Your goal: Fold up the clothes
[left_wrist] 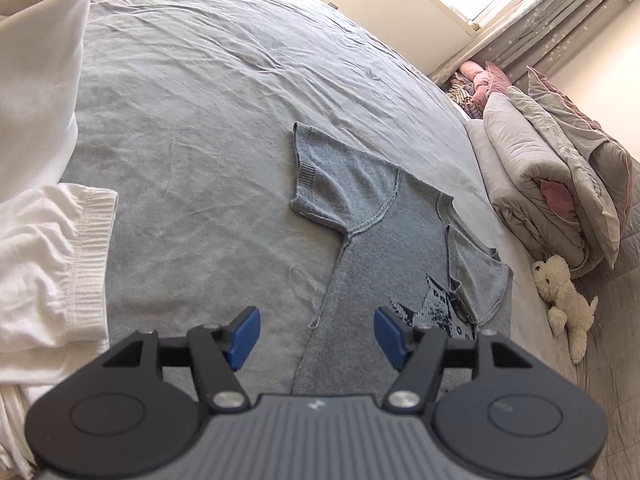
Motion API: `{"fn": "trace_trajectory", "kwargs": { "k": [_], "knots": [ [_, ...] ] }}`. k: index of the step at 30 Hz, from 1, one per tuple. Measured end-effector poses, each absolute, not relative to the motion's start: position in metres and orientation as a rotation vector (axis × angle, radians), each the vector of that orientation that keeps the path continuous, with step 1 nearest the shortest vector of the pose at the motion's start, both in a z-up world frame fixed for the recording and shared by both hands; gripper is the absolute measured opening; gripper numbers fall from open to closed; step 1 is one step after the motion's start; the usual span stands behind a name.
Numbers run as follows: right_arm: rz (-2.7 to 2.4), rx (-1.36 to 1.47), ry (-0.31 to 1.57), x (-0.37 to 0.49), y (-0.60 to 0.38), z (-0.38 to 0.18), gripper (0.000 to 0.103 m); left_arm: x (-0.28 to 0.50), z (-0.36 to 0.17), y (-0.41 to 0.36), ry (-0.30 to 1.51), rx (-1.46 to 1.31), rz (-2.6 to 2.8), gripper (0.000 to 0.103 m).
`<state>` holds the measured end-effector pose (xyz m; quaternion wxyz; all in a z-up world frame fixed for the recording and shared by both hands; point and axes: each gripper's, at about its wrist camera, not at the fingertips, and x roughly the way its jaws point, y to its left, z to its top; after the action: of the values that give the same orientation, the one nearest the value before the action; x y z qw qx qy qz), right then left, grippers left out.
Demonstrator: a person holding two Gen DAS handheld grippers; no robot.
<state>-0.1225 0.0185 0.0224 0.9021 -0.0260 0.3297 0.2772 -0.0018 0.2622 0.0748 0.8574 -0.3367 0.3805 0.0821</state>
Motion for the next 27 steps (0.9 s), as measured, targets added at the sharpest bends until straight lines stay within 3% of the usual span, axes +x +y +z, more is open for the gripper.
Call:
{"fn": "trace_trajectory", "kwargs": {
  "k": [13,16,19,23,27],
  "knots": [
    [0.777,-0.184,0.603,-0.129,0.107,0.027,0.060,0.032,0.060,0.289,0.820,-0.798,0.193,0.066],
    [0.693,-0.272,0.616,-0.124,0.120,0.020,0.006,0.032,0.060,0.294,0.818,-0.814,0.192,0.066],
    [0.671,0.020,0.692,-0.101,0.080,0.025,0.003,0.028,0.059,0.304,0.811,-0.849,0.208,0.066],
    [0.666,0.617,0.856,-0.065,0.003,0.006,0.004,0.024,0.057,0.310,0.805,-0.882,0.224,0.067],
    [0.593,0.827,0.957,-0.053,-0.030,-0.025,0.004,0.028,0.057,0.305,0.813,-0.873,0.207,0.066]
  ]
}}
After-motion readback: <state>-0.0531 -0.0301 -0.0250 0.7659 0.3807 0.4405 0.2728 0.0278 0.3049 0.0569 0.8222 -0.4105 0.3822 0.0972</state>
